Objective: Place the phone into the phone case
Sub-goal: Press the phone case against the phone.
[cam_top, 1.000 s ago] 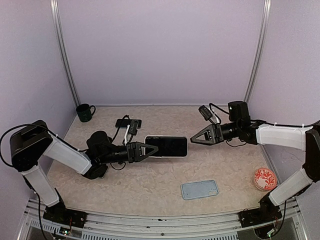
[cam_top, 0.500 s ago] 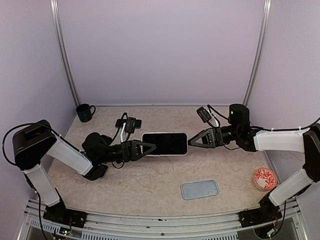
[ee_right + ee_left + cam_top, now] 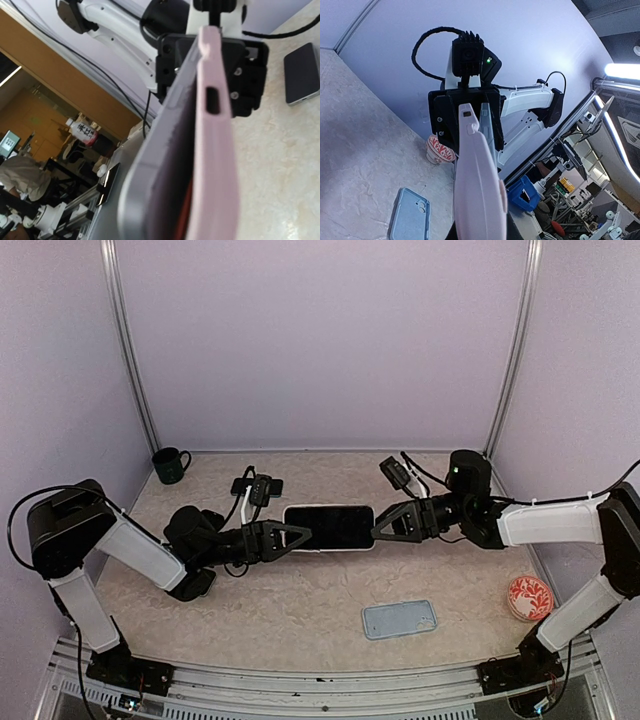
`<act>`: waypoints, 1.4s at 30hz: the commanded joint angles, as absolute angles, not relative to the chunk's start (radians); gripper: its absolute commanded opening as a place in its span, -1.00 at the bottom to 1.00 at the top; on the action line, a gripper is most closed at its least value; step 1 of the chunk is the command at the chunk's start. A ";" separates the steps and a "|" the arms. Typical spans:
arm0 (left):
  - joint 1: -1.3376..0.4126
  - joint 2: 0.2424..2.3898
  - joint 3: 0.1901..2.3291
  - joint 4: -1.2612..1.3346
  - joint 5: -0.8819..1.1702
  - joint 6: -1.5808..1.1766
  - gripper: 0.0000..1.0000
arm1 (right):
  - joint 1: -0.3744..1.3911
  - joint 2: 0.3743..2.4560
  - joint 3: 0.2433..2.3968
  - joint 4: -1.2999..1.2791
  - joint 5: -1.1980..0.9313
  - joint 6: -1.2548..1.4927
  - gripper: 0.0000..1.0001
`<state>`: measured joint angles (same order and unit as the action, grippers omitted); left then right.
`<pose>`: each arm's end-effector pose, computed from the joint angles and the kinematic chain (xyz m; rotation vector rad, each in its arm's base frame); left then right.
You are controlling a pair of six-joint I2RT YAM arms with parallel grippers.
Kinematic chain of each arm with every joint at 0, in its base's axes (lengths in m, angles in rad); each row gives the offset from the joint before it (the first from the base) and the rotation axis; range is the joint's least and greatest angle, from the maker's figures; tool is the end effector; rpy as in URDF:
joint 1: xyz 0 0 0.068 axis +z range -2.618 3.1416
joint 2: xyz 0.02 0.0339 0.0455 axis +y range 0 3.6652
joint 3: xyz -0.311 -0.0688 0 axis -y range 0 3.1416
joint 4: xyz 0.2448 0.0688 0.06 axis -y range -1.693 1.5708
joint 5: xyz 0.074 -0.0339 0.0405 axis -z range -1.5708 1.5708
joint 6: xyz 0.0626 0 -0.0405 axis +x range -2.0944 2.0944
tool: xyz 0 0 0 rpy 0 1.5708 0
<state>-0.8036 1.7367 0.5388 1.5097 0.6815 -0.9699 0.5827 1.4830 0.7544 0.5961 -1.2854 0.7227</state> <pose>0.2028 -0.2672 0.2517 0.5839 1.5058 -1.8705 0.2226 0.2186 0.2930 -1.0133 1.8104 1.9547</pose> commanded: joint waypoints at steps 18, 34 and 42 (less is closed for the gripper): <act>-0.799 1.741 0.545 1.587 0.671 -0.964 -0.91 | 0.621 1.503 0.776 0.653 -1.316 0.745 -0.49; -0.802 1.732 0.545 1.550 0.663 -0.948 -0.91 | 0.621 1.500 0.776 0.617 -1.312 0.724 -0.72; -0.802 1.728 0.548 1.514 0.657 -0.932 -0.84 | 0.621 1.499 0.813 0.467 -1.282 0.633 -0.79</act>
<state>-0.8032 1.7424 0.5373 1.5112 0.6880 -0.9646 0.6018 1.4940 0.7624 0.5785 -1.2888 0.7074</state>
